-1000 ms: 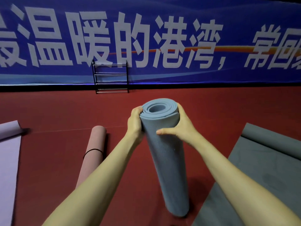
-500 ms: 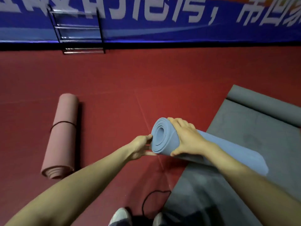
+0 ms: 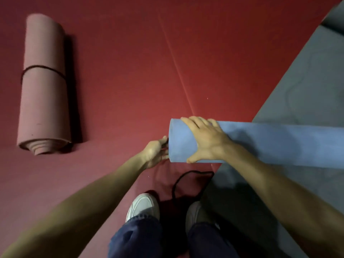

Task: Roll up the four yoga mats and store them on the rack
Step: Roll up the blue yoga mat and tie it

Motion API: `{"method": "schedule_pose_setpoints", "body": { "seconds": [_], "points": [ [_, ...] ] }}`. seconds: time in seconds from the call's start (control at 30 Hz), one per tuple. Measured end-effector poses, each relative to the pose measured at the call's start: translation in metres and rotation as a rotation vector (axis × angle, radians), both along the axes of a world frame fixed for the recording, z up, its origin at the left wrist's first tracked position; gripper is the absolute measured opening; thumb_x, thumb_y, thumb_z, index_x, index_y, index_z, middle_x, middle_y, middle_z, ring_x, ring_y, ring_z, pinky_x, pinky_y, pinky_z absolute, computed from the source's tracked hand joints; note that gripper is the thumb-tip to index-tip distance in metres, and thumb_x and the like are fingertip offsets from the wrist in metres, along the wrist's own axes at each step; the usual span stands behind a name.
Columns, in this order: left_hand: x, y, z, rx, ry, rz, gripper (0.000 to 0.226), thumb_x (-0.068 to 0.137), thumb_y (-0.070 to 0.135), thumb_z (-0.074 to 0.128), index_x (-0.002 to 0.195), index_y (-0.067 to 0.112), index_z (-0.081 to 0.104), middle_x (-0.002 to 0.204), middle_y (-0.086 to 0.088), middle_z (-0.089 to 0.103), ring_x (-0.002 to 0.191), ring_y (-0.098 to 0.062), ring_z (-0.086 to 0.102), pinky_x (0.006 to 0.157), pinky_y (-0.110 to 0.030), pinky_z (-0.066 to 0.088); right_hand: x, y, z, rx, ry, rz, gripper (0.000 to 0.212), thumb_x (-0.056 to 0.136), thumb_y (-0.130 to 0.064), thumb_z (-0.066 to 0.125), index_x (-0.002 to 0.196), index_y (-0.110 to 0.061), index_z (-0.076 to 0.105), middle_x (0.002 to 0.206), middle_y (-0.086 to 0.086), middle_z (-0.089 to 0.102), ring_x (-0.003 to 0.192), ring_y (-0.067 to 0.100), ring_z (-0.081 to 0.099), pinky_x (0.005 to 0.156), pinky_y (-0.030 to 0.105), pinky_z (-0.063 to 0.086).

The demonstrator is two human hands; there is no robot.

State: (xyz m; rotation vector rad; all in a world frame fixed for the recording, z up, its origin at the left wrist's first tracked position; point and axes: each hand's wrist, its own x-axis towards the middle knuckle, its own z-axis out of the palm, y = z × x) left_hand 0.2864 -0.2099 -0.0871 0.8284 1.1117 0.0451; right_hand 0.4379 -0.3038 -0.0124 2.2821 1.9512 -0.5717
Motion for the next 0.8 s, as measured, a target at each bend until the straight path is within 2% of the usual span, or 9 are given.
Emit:
{"method": "schedule_pose_setpoints", "body": {
  "seconds": [0.1, 0.17, 0.27, 0.33, 0.43, 0.53, 0.67, 0.73, 0.8],
  "points": [
    [-0.013, -0.015, -0.038, 0.299, 0.227, -0.185, 0.029, 0.102, 0.015, 0.041, 0.101, -0.001, 0.065, 0.085, -0.014, 0.066, 0.070, -0.023, 0.065, 0.061, -0.023, 0.050, -0.006, -0.003, -0.033, 0.033, -0.026, 0.006, 0.123, 0.054, -0.060, 0.077, 0.151, -0.023, 0.009, 0.150, -0.002, 0.023, 0.139, 0.016, 0.020, 0.109, 0.039, 0.014],
    [-0.024, -0.034, -0.062, 0.586, 0.378, -0.473, 0.024, 0.092, 0.016, 0.057, 0.111, 0.005, 0.066, 0.106, -0.016, 0.068, 0.097, -0.030, 0.064, 0.077, -0.026, 0.045, -0.011, -0.006, -0.049, 0.032, -0.045, 0.014, 0.122, 0.053, -0.059, 0.078, 0.150, -0.022, 0.014, 0.149, -0.001, 0.027, 0.137, 0.017, 0.025, 0.108, 0.040, 0.016],
    [-0.033, -0.069, -0.079, 0.684, 0.371, -0.634, 0.051, 0.075, 0.032, 0.078, 0.117, 0.009, 0.062, 0.117, -0.010, 0.061, 0.112, -0.029, 0.054, 0.088, -0.027, 0.041, -0.013, -0.010, -0.057, 0.033, -0.049, 0.013, 0.122, 0.052, -0.057, 0.079, 0.149, -0.022, 0.016, 0.147, 0.000, 0.030, 0.136, 0.018, 0.026, 0.107, 0.040, 0.016],
    [-0.033, -0.083, -0.083, 0.784, 0.429, -0.763, 0.063, 0.071, 0.045, 0.078, 0.118, 0.008, 0.058, 0.122, -0.010, 0.052, 0.117, -0.030, 0.046, 0.096, -0.034, 0.039, -0.012, -0.009, -0.055, 0.042, -0.032, 0.002, 0.122, 0.051, -0.057, 0.080, 0.149, -0.023, 0.016, 0.146, -0.002, 0.029, 0.136, 0.016, 0.025, 0.108, 0.039, 0.014],
    [-0.037, -0.085, -0.084, 0.983, 0.514, -0.913, 0.045, 0.083, 0.044, 0.066, 0.110, 0.007, 0.060, 0.122, -0.010, 0.048, 0.117, -0.029, 0.042, 0.096, -0.036, 0.034, -0.011, -0.006, -0.053, 0.029, -0.030, -0.007, 0.123, 0.052, -0.057, 0.080, 0.149, -0.024, 0.013, 0.147, -0.003, 0.027, 0.137, 0.015, 0.023, 0.108, 0.037, 0.013],
    [-0.044, -0.064, -0.086, 0.990, 0.529, -0.705, 0.031, 0.089, 0.031, 0.061, 0.103, 0.004, 0.064, 0.118, -0.016, 0.054, 0.110, -0.034, 0.051, 0.090, -0.037, 0.039, -0.014, -0.009, -0.055, 0.037, -0.035, -0.007, 0.123, 0.051, -0.056, 0.081, 0.149, -0.023, 0.015, 0.146, -0.002, 0.029, 0.136, 0.016, 0.024, 0.108, 0.037, 0.013],
    [-0.056, -0.016, -0.080, 0.739, 0.661, -0.223, 0.027, 0.090, 0.025, 0.062, 0.100, 0.000, 0.063, 0.105, -0.024, 0.066, 0.100, -0.037, 0.062, 0.080, -0.037, 0.046, -0.013, -0.012, -0.056, 0.067, -0.020, -0.008, 0.124, 0.047, -0.058, 0.082, 0.148, -0.021, 0.020, 0.144, -0.001, 0.032, 0.135, 0.017, 0.029, 0.108, 0.039, 0.015],
    [-0.059, -0.001, -0.076, 0.592, 0.615, 0.018, 0.019, 0.087, 0.022, 0.068, 0.090, 0.003, 0.063, 0.086, -0.020, 0.068, 0.073, -0.022, 0.071, 0.063, -0.029, 0.055, -0.013, -0.013, -0.053, 0.077, -0.012, -0.002, 0.123, 0.046, -0.058, 0.082, 0.147, -0.022, 0.022, 0.143, -0.002, 0.033, 0.134, 0.017, 0.029, 0.108, 0.040, 0.015],
    [-0.057, 0.001, -0.073, 0.477, 0.522, 0.193, 0.020, 0.084, 0.016, 0.071, 0.076, 0.010, 0.055, 0.072, -0.012, 0.063, 0.037, -0.006, 0.058, 0.042, -0.020, 0.049, -0.014, -0.014, -0.049, 0.075, -0.006, 0.005, 0.123, 0.046, -0.059, 0.081, 0.147, -0.022, 0.021, 0.143, -0.002, 0.033, 0.134, 0.017, 0.029, 0.108, 0.040, 0.015]
  ]
}}
